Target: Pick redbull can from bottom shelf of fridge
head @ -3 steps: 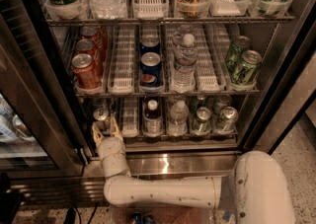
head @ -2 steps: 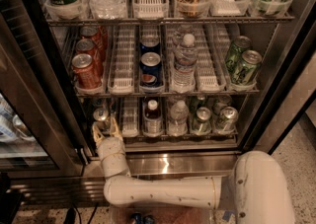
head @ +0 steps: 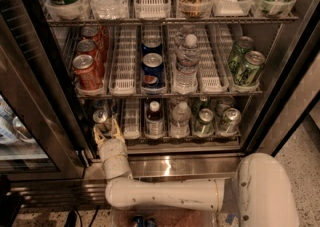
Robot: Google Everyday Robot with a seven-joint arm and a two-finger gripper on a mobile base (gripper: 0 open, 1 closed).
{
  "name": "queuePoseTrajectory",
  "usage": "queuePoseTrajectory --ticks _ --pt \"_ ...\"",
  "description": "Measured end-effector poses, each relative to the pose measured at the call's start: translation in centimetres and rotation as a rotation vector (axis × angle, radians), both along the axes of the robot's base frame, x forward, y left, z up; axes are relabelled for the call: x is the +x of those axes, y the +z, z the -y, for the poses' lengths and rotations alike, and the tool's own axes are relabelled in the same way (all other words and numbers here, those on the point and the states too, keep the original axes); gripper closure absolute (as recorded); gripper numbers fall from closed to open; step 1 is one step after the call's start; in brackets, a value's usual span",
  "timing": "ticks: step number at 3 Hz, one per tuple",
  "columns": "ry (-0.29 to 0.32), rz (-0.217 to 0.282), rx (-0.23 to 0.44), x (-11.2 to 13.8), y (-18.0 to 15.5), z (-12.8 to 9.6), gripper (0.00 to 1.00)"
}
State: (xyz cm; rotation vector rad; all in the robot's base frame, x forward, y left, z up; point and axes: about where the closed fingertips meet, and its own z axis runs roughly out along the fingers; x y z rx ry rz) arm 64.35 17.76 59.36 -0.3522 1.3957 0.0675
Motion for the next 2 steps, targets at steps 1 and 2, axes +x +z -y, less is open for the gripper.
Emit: queuePoseTrajectory --ticks 1,2 --pt "0.017 0.010 0.033 0.6 2.2 0.4 1.00" --pt "0.048 0.029 0.079 1.3 5.2 0.8 1.00"
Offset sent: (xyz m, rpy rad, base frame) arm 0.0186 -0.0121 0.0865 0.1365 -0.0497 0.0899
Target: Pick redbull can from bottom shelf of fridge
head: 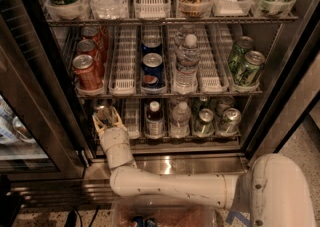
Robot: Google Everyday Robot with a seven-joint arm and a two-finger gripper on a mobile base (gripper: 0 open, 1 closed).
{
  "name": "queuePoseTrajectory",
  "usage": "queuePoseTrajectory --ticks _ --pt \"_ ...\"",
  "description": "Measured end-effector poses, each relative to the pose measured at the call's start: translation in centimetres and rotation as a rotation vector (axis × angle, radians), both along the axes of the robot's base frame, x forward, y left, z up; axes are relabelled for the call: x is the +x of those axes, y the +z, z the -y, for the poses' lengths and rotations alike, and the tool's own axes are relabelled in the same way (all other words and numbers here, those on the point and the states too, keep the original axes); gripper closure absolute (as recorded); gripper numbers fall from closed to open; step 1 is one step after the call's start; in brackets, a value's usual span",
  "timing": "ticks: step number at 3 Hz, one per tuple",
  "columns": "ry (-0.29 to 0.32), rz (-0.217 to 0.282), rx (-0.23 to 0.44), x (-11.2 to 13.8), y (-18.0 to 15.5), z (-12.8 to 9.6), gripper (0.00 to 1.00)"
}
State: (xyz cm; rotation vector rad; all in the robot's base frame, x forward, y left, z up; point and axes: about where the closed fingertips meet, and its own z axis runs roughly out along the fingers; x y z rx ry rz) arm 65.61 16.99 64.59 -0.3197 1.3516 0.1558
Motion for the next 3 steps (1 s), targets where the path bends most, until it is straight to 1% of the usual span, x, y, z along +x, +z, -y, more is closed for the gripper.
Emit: queuePoseTrajectory --ticks 1,2,3 --pt "0.045 -0.023 0.009 0.4 1.2 0.5 1.00" --pt "0.045 -0.023 0.009 0.4 1.2 0.5 1.00" --pt "0.059 -0.050 0.010 -1.6 1.1 1.5 1.00"
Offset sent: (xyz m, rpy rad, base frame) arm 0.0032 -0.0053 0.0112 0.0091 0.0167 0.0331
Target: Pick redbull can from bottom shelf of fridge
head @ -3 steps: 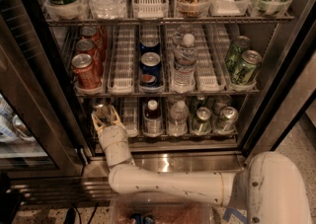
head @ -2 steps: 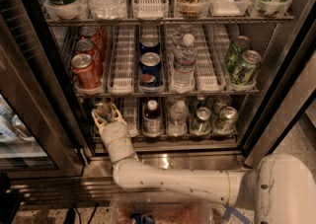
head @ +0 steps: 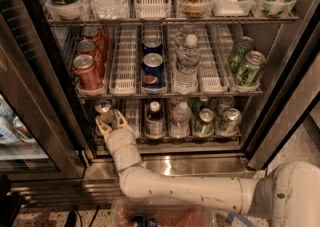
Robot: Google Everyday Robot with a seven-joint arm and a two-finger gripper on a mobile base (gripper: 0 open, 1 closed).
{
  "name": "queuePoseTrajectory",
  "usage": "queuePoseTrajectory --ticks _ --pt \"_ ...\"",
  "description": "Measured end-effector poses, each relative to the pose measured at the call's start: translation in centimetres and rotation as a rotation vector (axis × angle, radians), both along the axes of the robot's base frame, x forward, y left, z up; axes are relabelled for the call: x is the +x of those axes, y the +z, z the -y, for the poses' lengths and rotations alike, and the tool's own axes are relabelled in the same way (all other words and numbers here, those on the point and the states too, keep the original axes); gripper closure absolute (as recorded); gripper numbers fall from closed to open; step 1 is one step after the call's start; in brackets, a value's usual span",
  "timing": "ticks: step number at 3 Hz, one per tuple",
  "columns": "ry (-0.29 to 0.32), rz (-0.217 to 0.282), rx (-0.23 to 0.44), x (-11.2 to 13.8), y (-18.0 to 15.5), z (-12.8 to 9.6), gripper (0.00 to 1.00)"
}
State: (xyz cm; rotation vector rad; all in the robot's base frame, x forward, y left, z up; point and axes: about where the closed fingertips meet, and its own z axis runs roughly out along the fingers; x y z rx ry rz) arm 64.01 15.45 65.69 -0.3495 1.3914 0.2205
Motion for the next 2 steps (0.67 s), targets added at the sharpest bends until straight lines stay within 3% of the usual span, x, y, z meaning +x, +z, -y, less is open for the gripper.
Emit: queuePoseTrajectory --ticks 2 --pt "0.041 -0.118 -0.035 -7.7 0.0 5.1 1.00"
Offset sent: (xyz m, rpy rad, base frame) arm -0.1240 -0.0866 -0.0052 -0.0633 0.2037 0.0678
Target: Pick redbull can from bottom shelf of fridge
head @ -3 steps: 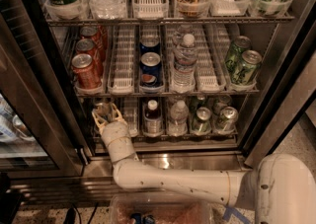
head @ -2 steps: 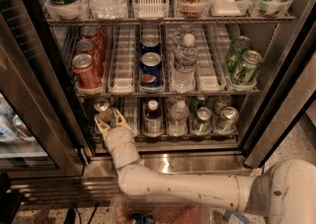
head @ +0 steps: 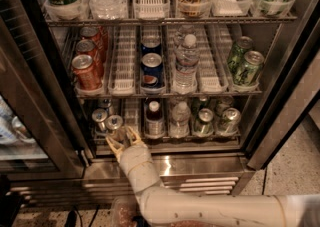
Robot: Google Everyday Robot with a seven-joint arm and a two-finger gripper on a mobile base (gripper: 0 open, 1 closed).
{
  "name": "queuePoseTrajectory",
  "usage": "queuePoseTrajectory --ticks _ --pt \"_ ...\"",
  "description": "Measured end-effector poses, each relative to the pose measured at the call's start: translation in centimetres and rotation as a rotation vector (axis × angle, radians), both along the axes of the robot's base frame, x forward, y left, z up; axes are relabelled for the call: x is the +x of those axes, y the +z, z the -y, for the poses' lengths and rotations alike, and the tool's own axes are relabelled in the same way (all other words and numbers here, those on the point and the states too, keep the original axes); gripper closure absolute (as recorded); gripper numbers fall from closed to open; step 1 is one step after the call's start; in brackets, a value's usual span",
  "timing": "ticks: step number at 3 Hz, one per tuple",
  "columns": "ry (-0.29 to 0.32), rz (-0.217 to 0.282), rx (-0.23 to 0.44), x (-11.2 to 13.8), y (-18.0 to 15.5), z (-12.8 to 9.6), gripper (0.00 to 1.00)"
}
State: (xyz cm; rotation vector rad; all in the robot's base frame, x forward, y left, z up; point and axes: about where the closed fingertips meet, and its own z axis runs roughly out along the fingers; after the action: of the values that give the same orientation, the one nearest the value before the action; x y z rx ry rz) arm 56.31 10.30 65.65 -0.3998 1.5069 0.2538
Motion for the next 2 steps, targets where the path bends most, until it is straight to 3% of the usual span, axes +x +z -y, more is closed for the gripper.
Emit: queuePoseTrajectory --ticks 1,2 --pt "0.017 -0.077 0.005 -1.4 0.4 3.8 1.00" --pt "0.003 -0.127 0.051 -0.6 1.2 9.0 1.00"
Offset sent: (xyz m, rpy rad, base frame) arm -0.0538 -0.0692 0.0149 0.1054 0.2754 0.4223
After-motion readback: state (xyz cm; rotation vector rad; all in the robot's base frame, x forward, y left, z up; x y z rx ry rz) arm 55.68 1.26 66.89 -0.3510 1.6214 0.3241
